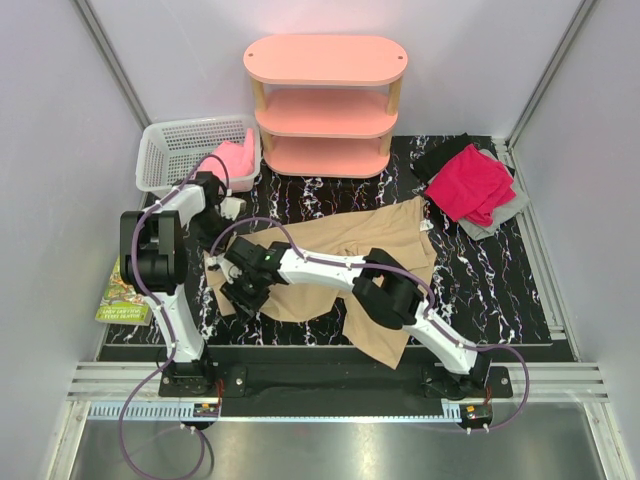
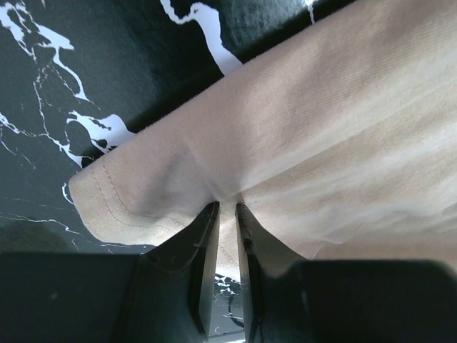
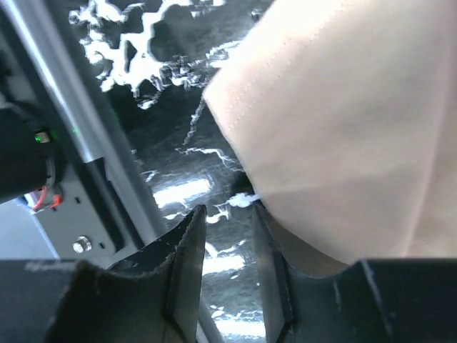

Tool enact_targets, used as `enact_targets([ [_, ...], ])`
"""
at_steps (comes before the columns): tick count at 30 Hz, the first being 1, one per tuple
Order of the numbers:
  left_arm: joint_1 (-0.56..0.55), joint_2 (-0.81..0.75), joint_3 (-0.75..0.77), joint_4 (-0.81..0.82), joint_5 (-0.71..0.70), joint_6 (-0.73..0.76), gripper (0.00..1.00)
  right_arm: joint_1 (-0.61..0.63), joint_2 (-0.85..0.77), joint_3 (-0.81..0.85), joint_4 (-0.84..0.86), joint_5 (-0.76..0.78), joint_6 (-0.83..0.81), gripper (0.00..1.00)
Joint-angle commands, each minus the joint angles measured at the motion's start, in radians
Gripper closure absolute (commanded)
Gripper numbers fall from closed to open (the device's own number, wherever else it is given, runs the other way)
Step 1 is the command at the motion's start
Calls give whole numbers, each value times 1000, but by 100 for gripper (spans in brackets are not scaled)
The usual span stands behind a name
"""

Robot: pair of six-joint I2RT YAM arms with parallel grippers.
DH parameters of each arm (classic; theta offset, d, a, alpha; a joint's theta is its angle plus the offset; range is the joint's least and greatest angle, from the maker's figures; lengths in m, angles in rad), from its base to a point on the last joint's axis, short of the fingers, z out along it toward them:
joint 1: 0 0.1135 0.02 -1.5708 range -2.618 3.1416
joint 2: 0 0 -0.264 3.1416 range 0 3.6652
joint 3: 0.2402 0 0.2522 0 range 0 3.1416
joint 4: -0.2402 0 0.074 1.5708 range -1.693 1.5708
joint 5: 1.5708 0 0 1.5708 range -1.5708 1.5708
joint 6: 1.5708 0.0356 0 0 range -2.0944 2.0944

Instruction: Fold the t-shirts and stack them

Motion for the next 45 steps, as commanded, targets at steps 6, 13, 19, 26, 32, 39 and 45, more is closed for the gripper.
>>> enact_targets([
  [6, 11, -33, -32, 25, 14, 27, 78, -35, 1, 54, 13, 81, -46, 59],
  [13, 11, -31, -59, 42, 28, 29, 78, -47, -7, 41, 12, 99, -66, 59],
  [19, 11, -31, -73, 51, 28, 30, 78, -47, -27, 50, 13, 147, -63, 59],
  [26, 11, -36, -85, 57, 33, 29, 78, -43, -108, -7, 10, 259, -97, 57],
  [32, 11, -36, -85, 57, 37, 26, 78, -41, -105, -28, 4, 362, -149, 54],
  [39, 13, -45, -84, 54, 28, 26, 78, -31, -108, -103, 7, 385, -175, 53],
  [45, 11, -45, -73, 50, 40, 19, 78, -31, -98, -128, 7, 366, -160, 55],
])
